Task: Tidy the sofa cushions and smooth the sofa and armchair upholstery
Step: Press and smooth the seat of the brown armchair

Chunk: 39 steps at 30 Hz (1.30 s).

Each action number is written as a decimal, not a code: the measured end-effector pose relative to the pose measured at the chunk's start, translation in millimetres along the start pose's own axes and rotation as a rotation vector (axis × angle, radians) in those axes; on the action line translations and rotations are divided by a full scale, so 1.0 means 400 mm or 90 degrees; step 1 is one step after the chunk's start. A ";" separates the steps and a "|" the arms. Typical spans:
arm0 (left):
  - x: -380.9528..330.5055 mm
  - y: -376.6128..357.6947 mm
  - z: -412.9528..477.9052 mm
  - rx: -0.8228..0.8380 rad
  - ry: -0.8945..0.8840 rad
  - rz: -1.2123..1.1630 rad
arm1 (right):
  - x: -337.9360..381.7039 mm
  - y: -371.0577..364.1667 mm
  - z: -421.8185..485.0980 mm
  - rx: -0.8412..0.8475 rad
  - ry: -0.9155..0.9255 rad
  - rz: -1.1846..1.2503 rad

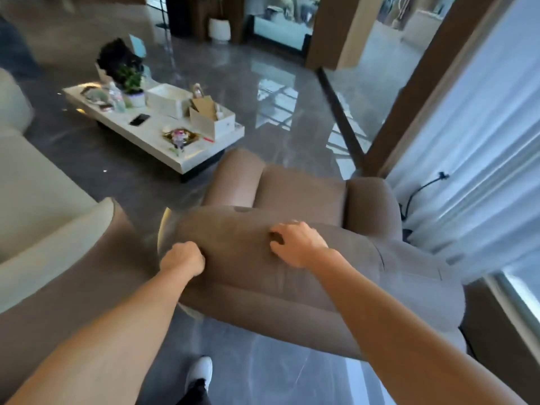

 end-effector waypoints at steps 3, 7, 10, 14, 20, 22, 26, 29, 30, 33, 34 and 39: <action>-0.040 0.074 0.015 -0.137 -0.033 -0.173 | -0.113 -0.011 -0.030 -0.056 -0.096 -0.009; -0.218 0.120 0.029 -0.169 -0.351 -0.172 | -0.162 -0.035 -0.040 -0.165 -0.173 -0.034; -0.324 0.059 0.032 -0.063 -0.468 -0.066 | -0.165 -0.046 -0.038 -0.251 -0.168 -0.032; -0.337 0.039 0.035 -0.093 -0.462 -0.033 | -0.178 -0.049 -0.035 -0.309 -0.159 -0.005; -0.367 0.053 0.047 -0.063 -0.432 -0.062 | -0.209 -0.019 -0.014 -0.314 -0.126 0.054; -0.373 0.049 0.044 -0.056 -0.399 -0.083 | -0.224 -0.009 -0.017 -0.315 -0.105 0.072; -0.395 0.014 -0.001 -0.091 -0.326 -0.080 | -0.272 -0.009 -0.042 -0.304 -0.040 0.106; -0.408 -0.033 -0.071 -0.131 -0.268 -0.080 | -0.323 -0.035 -0.079 -0.265 0.011 0.132; -0.417 -0.048 -0.097 -0.137 -0.258 -0.083 | -0.342 -0.042 -0.093 -0.252 0.025 0.138; -0.447 -0.091 -0.192 -0.163 -0.244 -0.099 | -0.407 -0.058 -0.147 -0.214 0.077 0.153; -0.460 -0.106 -0.230 -0.179 -0.240 -0.103 | -0.434 -0.064 -0.166 -0.201 0.095 0.157; -0.580 -0.196 -0.377 -0.241 -0.152 -0.066 | -0.590 -0.073 -0.219 -0.154 0.155 0.128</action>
Point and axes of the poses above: each hand's wrist, its own z-axis towards the middle knuckle, its own y-axis out of the back of the hand, x = y × z, the point moved 6 cm from there along z, towards the middle knuckle, and after that the axes turned 6 degrees about -y, right-handed, at the moved point
